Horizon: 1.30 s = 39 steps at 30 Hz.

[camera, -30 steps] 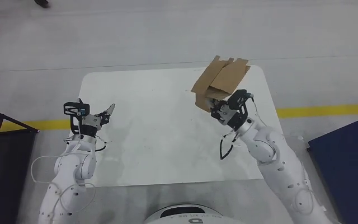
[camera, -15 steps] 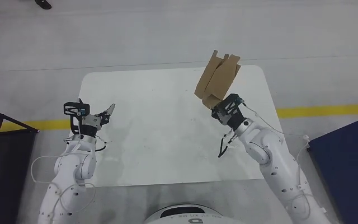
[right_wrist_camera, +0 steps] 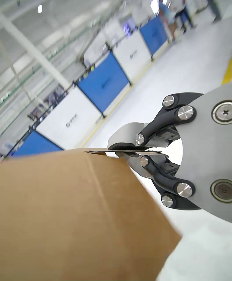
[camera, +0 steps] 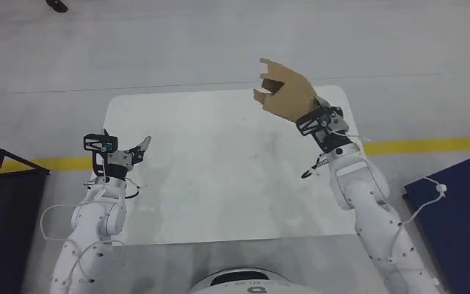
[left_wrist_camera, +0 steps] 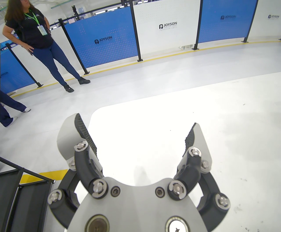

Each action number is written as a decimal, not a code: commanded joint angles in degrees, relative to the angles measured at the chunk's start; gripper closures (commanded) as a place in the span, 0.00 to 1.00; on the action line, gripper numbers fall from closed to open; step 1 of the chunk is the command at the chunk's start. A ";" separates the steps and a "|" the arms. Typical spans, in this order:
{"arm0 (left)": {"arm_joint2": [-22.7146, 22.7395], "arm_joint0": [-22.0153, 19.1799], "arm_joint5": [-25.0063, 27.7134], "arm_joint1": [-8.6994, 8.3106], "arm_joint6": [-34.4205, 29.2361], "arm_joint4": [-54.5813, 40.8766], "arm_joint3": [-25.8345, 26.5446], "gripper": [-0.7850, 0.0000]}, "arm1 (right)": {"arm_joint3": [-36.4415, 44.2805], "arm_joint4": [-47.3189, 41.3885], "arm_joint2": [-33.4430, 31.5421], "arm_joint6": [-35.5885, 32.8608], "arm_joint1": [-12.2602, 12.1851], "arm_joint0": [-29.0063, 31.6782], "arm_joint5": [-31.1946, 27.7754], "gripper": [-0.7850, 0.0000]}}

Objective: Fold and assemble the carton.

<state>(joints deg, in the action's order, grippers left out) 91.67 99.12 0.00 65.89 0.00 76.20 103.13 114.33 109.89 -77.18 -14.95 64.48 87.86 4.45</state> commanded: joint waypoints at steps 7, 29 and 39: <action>0.00 0.00 0.00 0.00 0.00 0.00 0.00 0.00 | 4.25 23.50 1.66 -2.62 0.76 4.10 16.54 1.00; -0.36 -0.63 1.02 0.05 -0.19 -0.26 0.01 0.00 | 4.31 37.92 4.31 -9.66 2.36 5.37 20.41 1.00; -10.61 -6.31 20.63 1.03 -12.38 -26.15 0.90 0.00 | -3.12 29.62 13.84 1.32 3.82 2.23 13.18 1.00</action>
<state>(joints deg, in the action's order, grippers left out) 81.73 93.35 18.68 66.86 -9.84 55.09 104.38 111.79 139.01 -63.69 -13.91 68.20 90.27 17.68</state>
